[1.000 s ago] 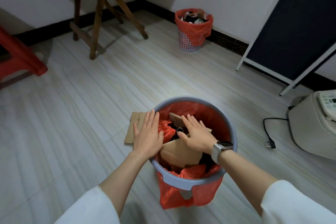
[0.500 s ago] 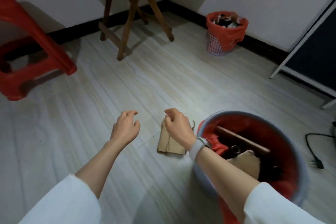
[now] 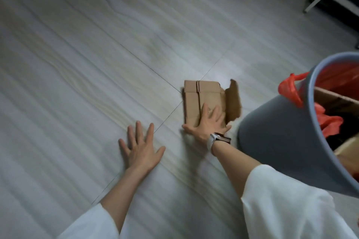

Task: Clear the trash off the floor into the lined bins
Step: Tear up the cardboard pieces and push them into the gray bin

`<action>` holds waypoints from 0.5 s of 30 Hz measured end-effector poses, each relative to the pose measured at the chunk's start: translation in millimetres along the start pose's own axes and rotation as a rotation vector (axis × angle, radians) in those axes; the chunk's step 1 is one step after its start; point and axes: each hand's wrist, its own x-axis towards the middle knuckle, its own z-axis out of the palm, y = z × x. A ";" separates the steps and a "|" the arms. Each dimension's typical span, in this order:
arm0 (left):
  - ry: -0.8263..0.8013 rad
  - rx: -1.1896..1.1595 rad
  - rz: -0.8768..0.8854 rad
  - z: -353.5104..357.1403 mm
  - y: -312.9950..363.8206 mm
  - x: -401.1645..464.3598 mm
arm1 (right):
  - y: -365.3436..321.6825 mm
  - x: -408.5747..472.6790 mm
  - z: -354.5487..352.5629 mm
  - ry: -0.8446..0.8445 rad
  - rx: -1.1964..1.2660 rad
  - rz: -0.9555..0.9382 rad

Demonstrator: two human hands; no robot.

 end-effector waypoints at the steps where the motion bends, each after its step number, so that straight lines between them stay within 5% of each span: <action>1: 0.004 -0.009 0.005 1.8 -0.9 0.0 | -0.4 -0.7 4.9 -0.010 -0.011 -0.004; 10: 0.035 -0.093 -0.005 -4.2 -0.8 -0.7 | -21.8 -15.5 0.2 0.189 -0.060 -0.124; 15: 0.261 -0.626 0.016 -25.0 14.5 7.1 | -13.0 -38.5 -47.3 0.426 0.360 -0.205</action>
